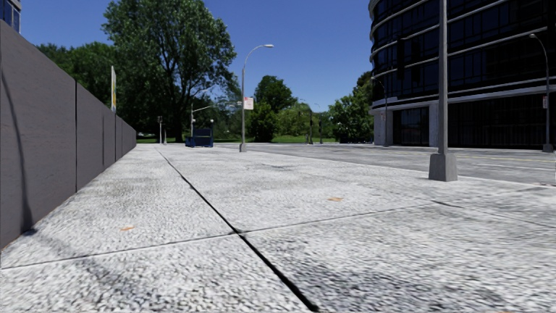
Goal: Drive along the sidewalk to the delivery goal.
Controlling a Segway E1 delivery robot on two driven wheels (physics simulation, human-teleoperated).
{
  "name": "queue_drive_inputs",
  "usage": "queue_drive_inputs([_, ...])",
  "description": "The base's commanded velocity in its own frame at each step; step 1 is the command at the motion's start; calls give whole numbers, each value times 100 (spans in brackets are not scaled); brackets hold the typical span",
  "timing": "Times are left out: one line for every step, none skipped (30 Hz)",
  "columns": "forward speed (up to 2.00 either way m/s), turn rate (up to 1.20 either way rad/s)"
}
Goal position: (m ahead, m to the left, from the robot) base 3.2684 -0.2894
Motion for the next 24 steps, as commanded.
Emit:
queue_drive_inputs([107,0])
queue_drive_inputs([107,0])
queue_drive_inputs([107,0])
queue_drive_inputs([107,0])
queue_drive_inputs([107,0])
queue_drive_inputs([107,-49])
queue_drive_inputs([107,-73])
queue_drive_inputs([107,-73])
queue_drive_inputs([107,-91])
queue_drive_inputs([107,-96])
queue_drive_inputs([107,-98])
queue_drive_inputs([107,-98])
queue_drive_inputs([107,-98])
queue_drive_inputs([107,-98])
queue_drive_inputs([107,-98])
queue_drive_inputs([107,-53])
queue_drive_inputs([107,-2])
queue_drive_inputs([107,0])
queue_drive_inputs([107,0])
queue_drive_inputs([107,0])
queue_drive_inputs([107,0])
queue_drive_inputs([107,0])
queue_drive_inputs([107,0])
queue_drive_inputs([107,0])
